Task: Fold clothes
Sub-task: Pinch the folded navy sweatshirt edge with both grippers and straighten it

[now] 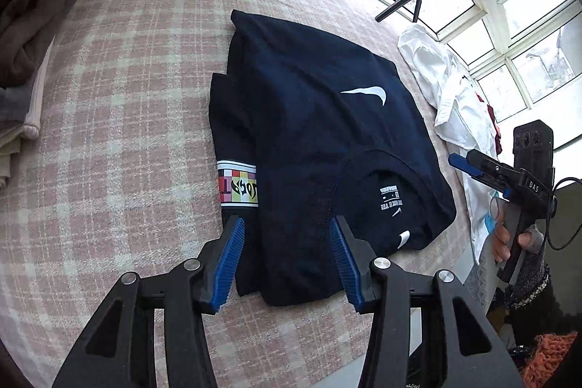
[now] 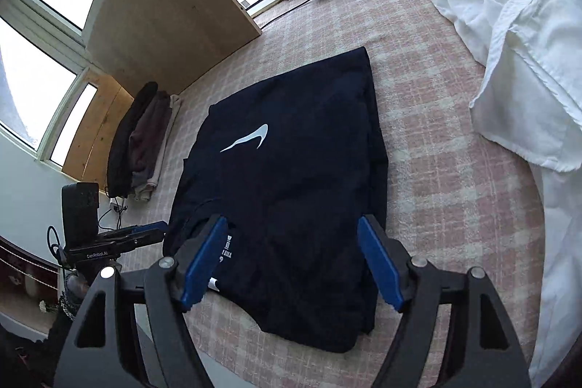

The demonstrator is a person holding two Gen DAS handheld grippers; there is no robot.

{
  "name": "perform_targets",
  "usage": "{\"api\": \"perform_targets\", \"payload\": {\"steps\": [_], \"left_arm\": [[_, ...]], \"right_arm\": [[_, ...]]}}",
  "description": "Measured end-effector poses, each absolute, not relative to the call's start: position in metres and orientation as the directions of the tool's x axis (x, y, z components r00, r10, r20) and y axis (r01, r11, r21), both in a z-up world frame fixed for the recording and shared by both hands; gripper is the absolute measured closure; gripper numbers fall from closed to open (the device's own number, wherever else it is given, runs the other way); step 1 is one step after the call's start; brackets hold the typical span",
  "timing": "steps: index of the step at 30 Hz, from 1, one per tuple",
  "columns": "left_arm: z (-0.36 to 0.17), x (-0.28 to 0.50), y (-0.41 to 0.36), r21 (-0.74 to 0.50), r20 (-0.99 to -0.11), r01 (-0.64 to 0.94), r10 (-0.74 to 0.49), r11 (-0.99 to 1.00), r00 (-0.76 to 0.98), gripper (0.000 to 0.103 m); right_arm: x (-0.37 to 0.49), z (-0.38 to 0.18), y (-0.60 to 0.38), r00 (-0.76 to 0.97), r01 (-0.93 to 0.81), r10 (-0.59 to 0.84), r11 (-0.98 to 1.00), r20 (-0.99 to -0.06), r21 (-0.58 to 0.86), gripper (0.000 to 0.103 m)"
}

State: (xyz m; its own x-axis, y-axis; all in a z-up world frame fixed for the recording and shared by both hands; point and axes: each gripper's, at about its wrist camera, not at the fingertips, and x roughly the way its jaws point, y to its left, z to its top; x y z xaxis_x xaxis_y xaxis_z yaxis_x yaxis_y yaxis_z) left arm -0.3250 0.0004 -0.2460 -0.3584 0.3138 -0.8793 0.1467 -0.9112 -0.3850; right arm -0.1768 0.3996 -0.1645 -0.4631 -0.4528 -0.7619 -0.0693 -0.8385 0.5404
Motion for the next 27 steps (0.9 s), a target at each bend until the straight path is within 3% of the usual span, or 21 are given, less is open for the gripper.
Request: {"api": "perform_targets", "payload": {"steps": [4, 7, 9, 11, 12, 16, 24, 27], "left_arm": [[-0.237, -0.314, 0.002, -0.277, -0.909, 0.160, 0.205, -0.947, -0.362, 0.062], [-0.214, -0.307, -0.004, -0.260, -0.894, 0.181, 0.165, -0.949, -0.416, 0.058], [-0.201, -0.306, -0.005, -0.265, -0.881, 0.191, 0.157, -0.945, -0.446, 0.055], [-0.193, -0.308, -0.003, -0.271, -0.871, 0.188, 0.157, -0.944, -0.465, 0.053], [-0.191, -0.310, -0.002, -0.268, -0.870, 0.189, 0.154, -0.945, -0.468, 0.053], [-0.196, -0.333, 0.003, -0.278, -0.874, 0.195, 0.164, -0.940, -0.457, 0.053], [-0.224, -0.381, 0.015, -0.274, -0.905, 0.222, 0.173, -0.936, -0.388, 0.053], [-0.234, -0.390, 0.014, -0.269, -0.915, 0.237, 0.172, -0.933, -0.364, 0.053]], "right_arm": [[-0.162, -0.163, 0.386, -0.433, -0.052, -0.348, -0.912, -0.832, 0.408, 0.030], [-0.142, -0.115, 0.399, -0.596, -0.073, -0.233, -0.937, -0.768, 0.340, 0.030], [-0.127, -0.087, 0.410, -0.703, -0.160, -0.073, -0.953, -0.707, 0.257, 0.029], [-0.116, -0.065, 0.419, -0.761, -0.276, 0.106, -0.946, -0.640, 0.172, 0.004], [-0.117, -0.064, 0.422, -0.754, -0.310, 0.142, -0.938, -0.641, 0.156, 0.002], [-0.155, -0.095, 0.428, -0.658, -0.202, -0.116, -0.924, -0.744, 0.324, 0.002], [-0.205, -0.146, 0.382, -0.523, -0.106, -0.064, -0.985, -0.850, 0.139, 0.003], [-0.217, -0.159, 0.381, -0.482, -0.092, -0.069, -0.987, -0.874, 0.129, 0.015]]}}
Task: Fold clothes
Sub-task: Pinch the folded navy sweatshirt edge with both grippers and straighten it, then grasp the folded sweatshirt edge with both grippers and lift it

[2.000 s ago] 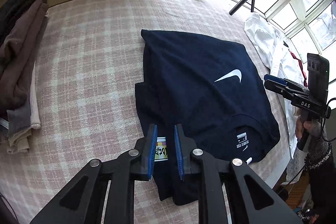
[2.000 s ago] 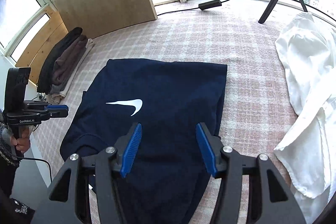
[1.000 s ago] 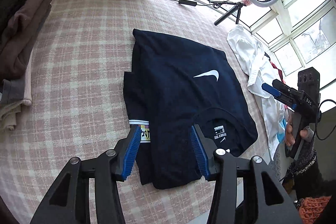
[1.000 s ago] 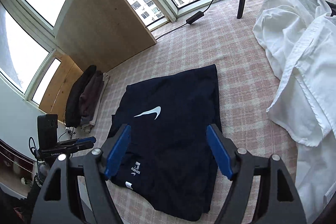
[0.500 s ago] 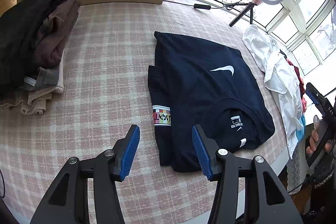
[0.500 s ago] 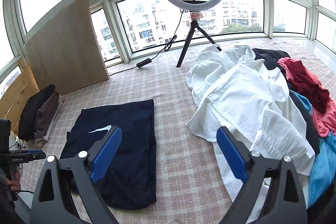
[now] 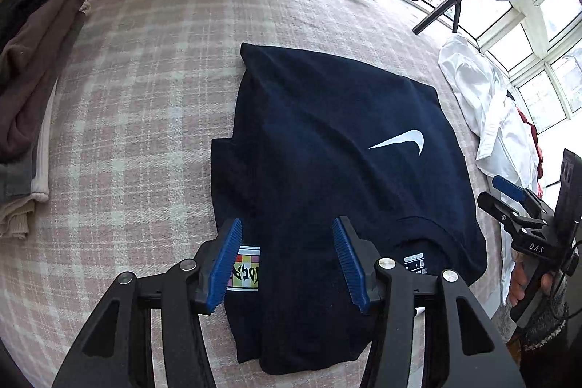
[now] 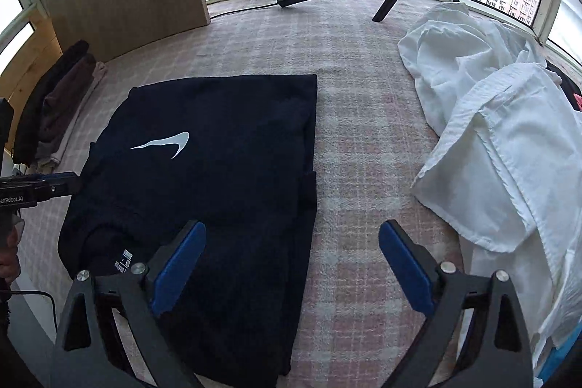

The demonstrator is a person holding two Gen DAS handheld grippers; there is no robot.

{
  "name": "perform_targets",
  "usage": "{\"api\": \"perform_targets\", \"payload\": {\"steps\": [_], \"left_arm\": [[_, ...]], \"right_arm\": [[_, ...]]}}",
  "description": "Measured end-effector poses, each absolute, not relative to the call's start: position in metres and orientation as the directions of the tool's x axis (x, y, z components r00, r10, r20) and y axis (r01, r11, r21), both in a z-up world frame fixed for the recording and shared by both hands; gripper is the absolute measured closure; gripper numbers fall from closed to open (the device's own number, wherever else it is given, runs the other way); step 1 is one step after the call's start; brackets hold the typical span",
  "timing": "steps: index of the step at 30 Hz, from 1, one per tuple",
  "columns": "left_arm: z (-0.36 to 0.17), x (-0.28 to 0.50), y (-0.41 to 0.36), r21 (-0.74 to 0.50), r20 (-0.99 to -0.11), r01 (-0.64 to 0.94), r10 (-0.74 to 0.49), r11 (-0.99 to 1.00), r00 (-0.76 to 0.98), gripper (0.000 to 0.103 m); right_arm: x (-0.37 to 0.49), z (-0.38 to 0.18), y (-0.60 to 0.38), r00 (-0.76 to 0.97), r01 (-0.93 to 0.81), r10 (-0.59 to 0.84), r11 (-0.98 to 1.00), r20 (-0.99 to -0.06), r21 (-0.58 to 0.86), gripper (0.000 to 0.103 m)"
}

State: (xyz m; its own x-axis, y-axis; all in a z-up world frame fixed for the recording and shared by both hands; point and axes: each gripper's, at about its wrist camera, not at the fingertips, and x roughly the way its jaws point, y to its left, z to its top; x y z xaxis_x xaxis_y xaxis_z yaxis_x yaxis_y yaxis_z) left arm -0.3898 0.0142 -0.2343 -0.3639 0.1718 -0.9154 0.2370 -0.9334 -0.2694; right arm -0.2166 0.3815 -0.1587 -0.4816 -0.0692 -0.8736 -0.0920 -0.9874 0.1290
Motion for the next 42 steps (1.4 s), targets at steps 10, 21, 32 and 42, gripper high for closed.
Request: {"api": "perform_targets", "payload": {"steps": [10, 21, 32, 42], "left_arm": [[-0.252, -0.401, 0.018, -0.239, -0.933, 0.257, 0.147, -0.936, -0.329, 0.050], [-0.251, -0.400, 0.031, -0.294, -0.915, 0.187, 0.220, -0.937, -0.338, 0.048], [-0.251, -0.395, 0.014, -0.352, -0.907, 0.222, 0.272, -0.909, -0.323, 0.063], [-0.246, -0.395, 0.063, -0.108, -0.946, 0.113, 0.067, -0.988, -0.316, 0.062]], "right_arm": [[-0.231, -0.186, 0.383, -0.405, -0.033, -0.152, -0.983, -0.902, 0.181, 0.042], [-0.222, -0.196, 0.363, -0.394, 0.148, -0.250, -0.967, -0.885, 0.207, 0.057], [-0.236, -0.193, 0.377, -0.345, 0.169, -0.428, -0.904, -0.835, 0.394, 0.069], [-0.231, -0.190, 0.360, -0.361, 0.219, -0.385, -0.921, -0.850, 0.324, 0.064]]}}
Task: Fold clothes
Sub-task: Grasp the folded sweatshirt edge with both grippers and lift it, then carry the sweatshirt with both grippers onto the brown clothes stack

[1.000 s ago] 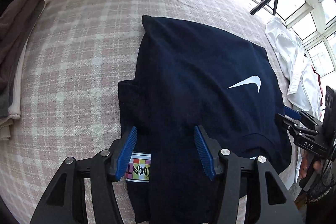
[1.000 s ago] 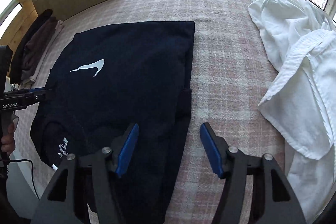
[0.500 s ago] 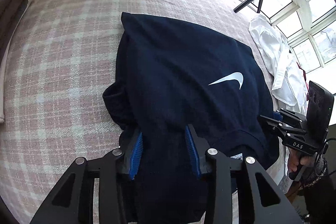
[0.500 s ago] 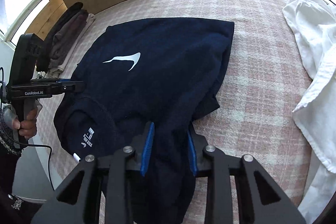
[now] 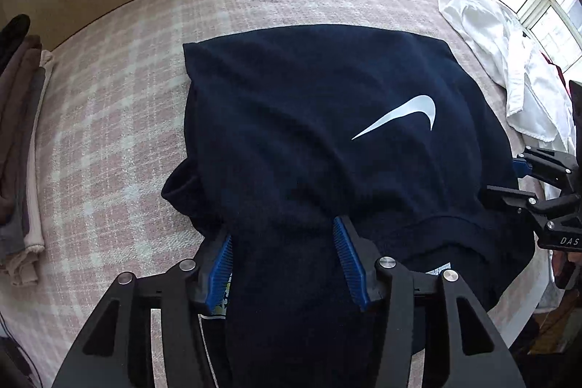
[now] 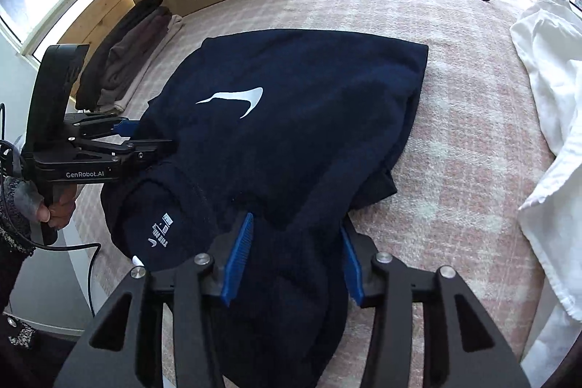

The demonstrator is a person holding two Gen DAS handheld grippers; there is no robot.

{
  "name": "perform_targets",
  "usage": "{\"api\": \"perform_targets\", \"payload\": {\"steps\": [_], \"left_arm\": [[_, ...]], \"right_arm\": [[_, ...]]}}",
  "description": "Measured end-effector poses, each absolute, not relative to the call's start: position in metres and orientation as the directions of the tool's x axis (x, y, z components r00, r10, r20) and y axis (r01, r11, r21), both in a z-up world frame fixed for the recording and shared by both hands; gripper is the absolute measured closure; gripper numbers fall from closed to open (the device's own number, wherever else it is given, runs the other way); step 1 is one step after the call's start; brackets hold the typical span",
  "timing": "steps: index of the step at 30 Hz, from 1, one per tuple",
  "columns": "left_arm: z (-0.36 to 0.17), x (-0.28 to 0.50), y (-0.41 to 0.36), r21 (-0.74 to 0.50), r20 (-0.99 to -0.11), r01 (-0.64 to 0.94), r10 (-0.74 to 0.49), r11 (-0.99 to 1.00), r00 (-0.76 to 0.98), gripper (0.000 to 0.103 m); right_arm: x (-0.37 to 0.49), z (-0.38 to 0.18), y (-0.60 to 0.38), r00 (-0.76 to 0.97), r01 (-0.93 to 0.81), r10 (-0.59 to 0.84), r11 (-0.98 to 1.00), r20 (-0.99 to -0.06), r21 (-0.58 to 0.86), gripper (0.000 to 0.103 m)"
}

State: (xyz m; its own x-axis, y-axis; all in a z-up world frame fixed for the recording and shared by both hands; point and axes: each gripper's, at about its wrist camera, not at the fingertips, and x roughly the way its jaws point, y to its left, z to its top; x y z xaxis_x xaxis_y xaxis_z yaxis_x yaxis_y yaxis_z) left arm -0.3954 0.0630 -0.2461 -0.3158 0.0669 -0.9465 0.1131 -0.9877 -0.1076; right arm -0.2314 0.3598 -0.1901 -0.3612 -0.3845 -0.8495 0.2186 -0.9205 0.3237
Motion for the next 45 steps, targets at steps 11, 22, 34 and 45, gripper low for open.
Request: {"api": "perform_targets", "payload": {"steps": [11, 22, 34, 45], "left_arm": [[-0.210, -0.380, 0.040, -0.302, -0.895, 0.154, 0.224, -0.941, -0.386, 0.089], [-0.112, -0.368, 0.007, -0.250, -0.819, 0.069, 0.173, -0.966, -0.547, 0.090], [-0.011, -0.323, -0.181, -0.110, -0.703, 0.090, 0.013, -0.990, -0.711, 0.090], [-0.054, -0.326, -0.352, -0.101, -0.735, 0.181, -0.049, -0.978, -0.677, 0.090]], "right_arm": [[-0.245, -0.182, 0.394, -0.349, 0.119, -0.676, -0.719, -0.649, 0.685, 0.090], [-0.248, -0.069, 0.339, -0.466, 0.288, -0.708, -0.689, -0.531, 0.665, 0.092], [-0.317, 0.039, 0.147, -0.542, 0.476, -0.731, -0.673, -0.415, 0.565, 0.093], [-0.414, 0.002, -0.007, -0.518, 0.450, -0.698, -0.714, -0.494, 0.537, 0.093]]}}
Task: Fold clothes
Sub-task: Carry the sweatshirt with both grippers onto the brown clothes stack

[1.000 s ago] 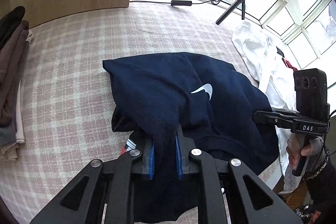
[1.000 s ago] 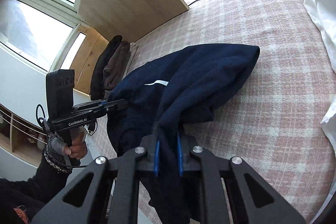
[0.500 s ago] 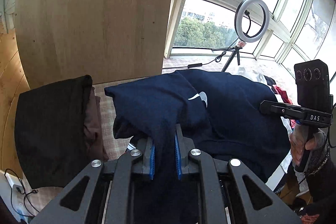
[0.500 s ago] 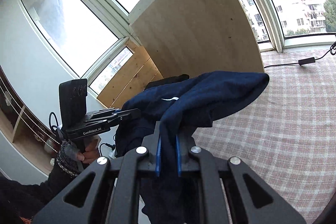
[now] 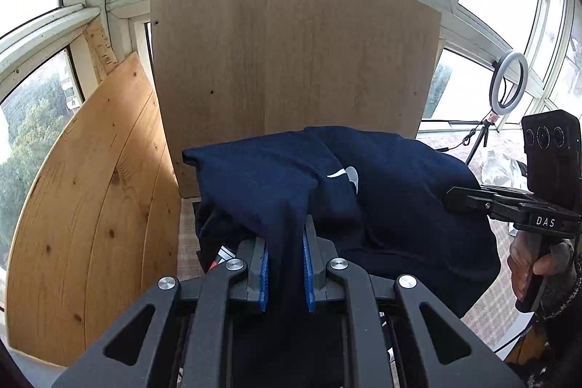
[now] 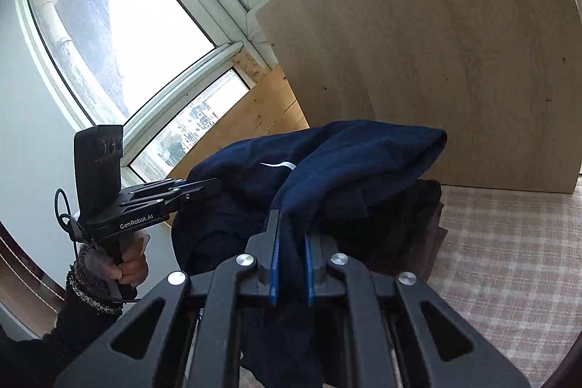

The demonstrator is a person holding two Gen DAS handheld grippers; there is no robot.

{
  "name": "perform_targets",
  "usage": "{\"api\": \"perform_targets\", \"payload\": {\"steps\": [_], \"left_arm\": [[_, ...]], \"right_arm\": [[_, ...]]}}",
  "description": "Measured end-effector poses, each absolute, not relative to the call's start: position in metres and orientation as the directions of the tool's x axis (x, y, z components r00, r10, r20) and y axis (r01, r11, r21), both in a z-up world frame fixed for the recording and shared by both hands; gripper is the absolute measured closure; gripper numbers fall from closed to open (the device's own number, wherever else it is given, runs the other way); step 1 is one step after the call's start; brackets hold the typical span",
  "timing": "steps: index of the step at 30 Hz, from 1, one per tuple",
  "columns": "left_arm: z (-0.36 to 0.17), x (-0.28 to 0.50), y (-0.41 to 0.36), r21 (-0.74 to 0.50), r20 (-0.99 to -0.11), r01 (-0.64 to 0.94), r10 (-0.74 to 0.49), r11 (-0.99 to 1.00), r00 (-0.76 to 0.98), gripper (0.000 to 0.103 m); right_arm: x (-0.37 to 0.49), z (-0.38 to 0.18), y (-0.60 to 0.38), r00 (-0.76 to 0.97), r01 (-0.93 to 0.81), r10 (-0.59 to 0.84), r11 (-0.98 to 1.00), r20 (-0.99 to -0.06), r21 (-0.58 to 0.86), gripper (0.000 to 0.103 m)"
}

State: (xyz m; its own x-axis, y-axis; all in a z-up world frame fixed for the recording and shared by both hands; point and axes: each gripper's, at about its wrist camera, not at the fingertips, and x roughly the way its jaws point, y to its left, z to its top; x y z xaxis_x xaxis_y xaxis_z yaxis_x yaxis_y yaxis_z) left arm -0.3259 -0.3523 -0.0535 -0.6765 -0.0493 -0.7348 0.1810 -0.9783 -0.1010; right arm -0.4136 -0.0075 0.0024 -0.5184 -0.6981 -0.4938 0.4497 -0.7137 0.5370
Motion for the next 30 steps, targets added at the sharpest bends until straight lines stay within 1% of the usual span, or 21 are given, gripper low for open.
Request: {"api": "perform_targets", "payload": {"steps": [2, 5, 6, 7, 8, 9, 10, 12, 13, 16, 17, 20, 21, 22, 23, 24, 25, 26, 28, 29, 30], "left_arm": [[-0.087, -0.327, -0.368, -0.098, -0.768, 0.191, -0.048, -0.977, -0.638, 0.090], [-0.148, -0.326, -0.390, -0.139, -0.837, 0.235, -0.013, -0.962, -0.548, 0.090], [-0.163, -0.324, -0.394, -0.133, -0.848, 0.244, -0.017, -0.961, -0.530, 0.088], [-0.171, -0.321, -0.398, -0.147, -0.848, 0.252, -0.009, -0.957, -0.530, 0.085], [-0.175, -0.318, -0.403, -0.175, -0.844, 0.262, 0.007, -0.949, -0.537, 0.079], [-0.177, -0.315, -0.409, -0.201, -0.841, 0.281, 0.018, -0.939, -0.541, 0.070], [-0.176, -0.312, -0.414, -0.217, -0.841, 0.303, 0.020, -0.928, -0.541, 0.064], [-0.164, -0.304, -0.416, -0.201, -0.834, 0.332, -0.017, -0.922, -0.551, 0.065], [-0.156, -0.300, -0.414, -0.182, -0.824, 0.337, -0.043, -0.924, -0.565, 0.068], [-0.128, -0.288, -0.402, -0.124, -0.773, 0.331, -0.118, -0.935, -0.623, 0.068], [-0.123, -0.289, -0.399, -0.126, -0.760, 0.318, -0.115, -0.940, -0.640, 0.068], [-0.131, -0.310, -0.393, -0.145, -0.763, 0.261, -0.060, -0.954, -0.643, 0.068], [-0.135, -0.317, -0.392, -0.152, -0.766, 0.241, -0.040, -0.958, -0.642, 0.068], [-0.143, -0.326, -0.392, -0.148, -0.774, 0.233, -0.034, -0.961, -0.632, 0.065], [-0.156, -0.337, -0.396, -0.125, -0.794, 0.244, -0.050, -0.962, -0.606, 0.065], [-0.171, -0.348, -0.402, -0.103, -0.829, 0.280, -0.073, -0.955, -0.555, 0.065], [-0.182, -0.356, -0.409, -0.115, -0.855, 0.313, -0.067, -0.943, -0.514, 0.067], [-0.180, -0.352, -0.411, -0.121, -0.853, 0.332, -0.073, -0.936, -0.517, 0.068], [-0.160, -0.332, -0.406, -0.099, -0.822, 0.359, -0.127, -0.928, -0.556, 0.071], [-0.150, -0.322, -0.403, -0.089, -0.804, 0.372, -0.154, -0.924, -0.574, 0.073], [-0.141, -0.311, -0.398, -0.088, -0.786, 0.374, -0.166, -0.923, -0.595, 0.070]], "right_arm": [[-0.421, -0.023, -0.017, -0.495, 0.426, -0.682, -0.731, -0.538, 0.534, 0.093], [-0.425, -0.067, -0.021, -0.456, 0.378, -0.640, -0.769, -0.619, 0.516, 0.093], [-0.424, -0.081, -0.021, -0.449, 0.363, -0.617, -0.787, -0.647, 0.499, 0.093], [-0.424, -0.094, -0.019, -0.440, 0.347, -0.598, -0.802, -0.670, 0.487, 0.093], [-0.426, -0.100, -0.013, -0.426, 0.329, -0.602, -0.798, -0.676, 0.504, 0.093], [-0.428, -0.106, -0.008, -0.411, 0.311, -0.607, -0.795, -0.681, 0.521, 0.092], [-0.429, -0.110, -0.003, -0.397, 0.297, -0.609, -0.793, -0.687, 0.532, 0.091], [-0.426, -0.103, 0.003, -0.377, 0.304, -0.595, -0.803, -0.709, 0.512, 0.089], [-0.424, -0.099, 0.005, -0.372, 0.308, -0.584, -0.811, -0.721, 0.498, 0.088], [-0.416, -0.069, 0.009, -0.455, 0.314, -0.490, -0.869, -0.743, 0.381, 0.087], [-0.415, -0.059, 0.006, -0.477, 0.332, -0.486, -0.871, -0.732, 0.362, 0.087], [-0.427, -0.038, -0.017, -0.480, 0.426, -0.545, -0.830, -0.688, 0.360, 0.087], [-0.433, -0.039, -0.026, -0.464, 0.448, -0.557, -0.818, -0.689, 0.360, 0.087], [-0.439, -0.042, -0.034, -0.445, 0.467, -0.568, -0.807, -0.692, 0.362, 0.087], [-0.447, -0.051, -0.043, -0.417, 0.478, -0.573, -0.798, -0.706, 0.366, 0.087], [-0.455, -0.063, -0.049, -0.383, 0.472, -0.546, -0.809, -0.745, 0.350, 0.087], [-0.462, -0.078, -0.054, -0.347, 0.458, -0.490, -0.832, -0.799, 0.311, 0.089], [-0.463, -0.081, -0.053, -0.331, 0.459, -0.477, -0.835, -0.814, 0.302, 0.093], [-0.466, -0.084, -0.053, -0.304, 0.465, -0.452, -0.839, -0.838, 0.284, 0.093], [-0.465, -0.070, -0.056, -0.325, 0.485, -0.458, -0.832, -0.827, 0.271, 0.093], [-0.464, -0.056, -0.059, -0.345, 0.504, -0.465, -0.825, -0.816, 0.257, 0.093]]}}
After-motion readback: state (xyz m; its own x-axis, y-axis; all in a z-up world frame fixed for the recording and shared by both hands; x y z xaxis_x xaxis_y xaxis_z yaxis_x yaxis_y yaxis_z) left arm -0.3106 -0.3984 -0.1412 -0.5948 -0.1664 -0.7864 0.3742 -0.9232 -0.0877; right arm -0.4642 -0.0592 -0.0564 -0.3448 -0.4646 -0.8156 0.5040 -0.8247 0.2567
